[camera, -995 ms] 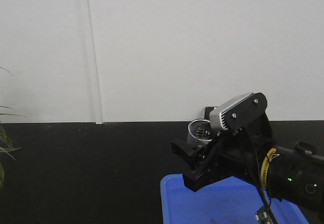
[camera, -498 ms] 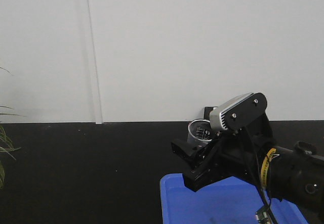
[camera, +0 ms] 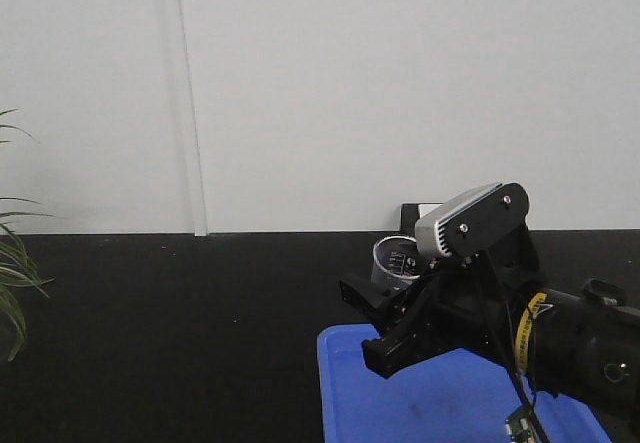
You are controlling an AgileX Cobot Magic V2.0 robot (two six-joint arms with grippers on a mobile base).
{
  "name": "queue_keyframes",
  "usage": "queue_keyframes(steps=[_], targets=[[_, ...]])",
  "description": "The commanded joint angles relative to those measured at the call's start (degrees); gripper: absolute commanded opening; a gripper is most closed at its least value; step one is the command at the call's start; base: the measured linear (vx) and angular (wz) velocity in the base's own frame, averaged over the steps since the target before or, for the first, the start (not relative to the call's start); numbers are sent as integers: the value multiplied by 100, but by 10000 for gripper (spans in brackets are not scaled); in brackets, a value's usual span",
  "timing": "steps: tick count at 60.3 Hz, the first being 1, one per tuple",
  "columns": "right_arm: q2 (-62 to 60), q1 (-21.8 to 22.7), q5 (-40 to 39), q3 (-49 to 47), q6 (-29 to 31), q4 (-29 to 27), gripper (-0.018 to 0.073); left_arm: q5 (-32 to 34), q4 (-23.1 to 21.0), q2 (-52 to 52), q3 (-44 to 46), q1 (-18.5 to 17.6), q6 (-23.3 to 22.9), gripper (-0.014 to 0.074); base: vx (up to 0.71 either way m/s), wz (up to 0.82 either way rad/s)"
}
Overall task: Move beaker to silver tray on left bench
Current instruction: 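Raise the held beaker clear of the blue tray with the right gripper, then drive the base toward the bench with the silver tray, holding the beaker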
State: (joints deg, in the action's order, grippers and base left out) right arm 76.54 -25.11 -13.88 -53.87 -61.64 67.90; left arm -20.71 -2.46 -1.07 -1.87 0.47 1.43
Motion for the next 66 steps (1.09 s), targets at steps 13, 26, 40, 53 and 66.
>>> queue_keyframes(steps=[13, 26, 40, 53, 66], targets=[[-183, 3, -64, -219, -10, -83, -11, 448, -43, -51, -112, -3, -3, 1, -17, 3], [-183, 3, -64, -219, -10, -83, -11, 448, -43, -51, -112, -3, -3, 1, -23, -10], [-183, 3, -64, -219, -10, -83, -11, 448, -43, -51, -112, -3, -3, 1, -30, -8], [-183, 3, -64, -219, -10, -83, -11, 448, -43, -51, -112, -3, -3, 1, -34, -8], [-183, 3, -64, -219, -10, -83, -11, 448, -43, -51, -112, -3, -3, 1, -34, -3]])
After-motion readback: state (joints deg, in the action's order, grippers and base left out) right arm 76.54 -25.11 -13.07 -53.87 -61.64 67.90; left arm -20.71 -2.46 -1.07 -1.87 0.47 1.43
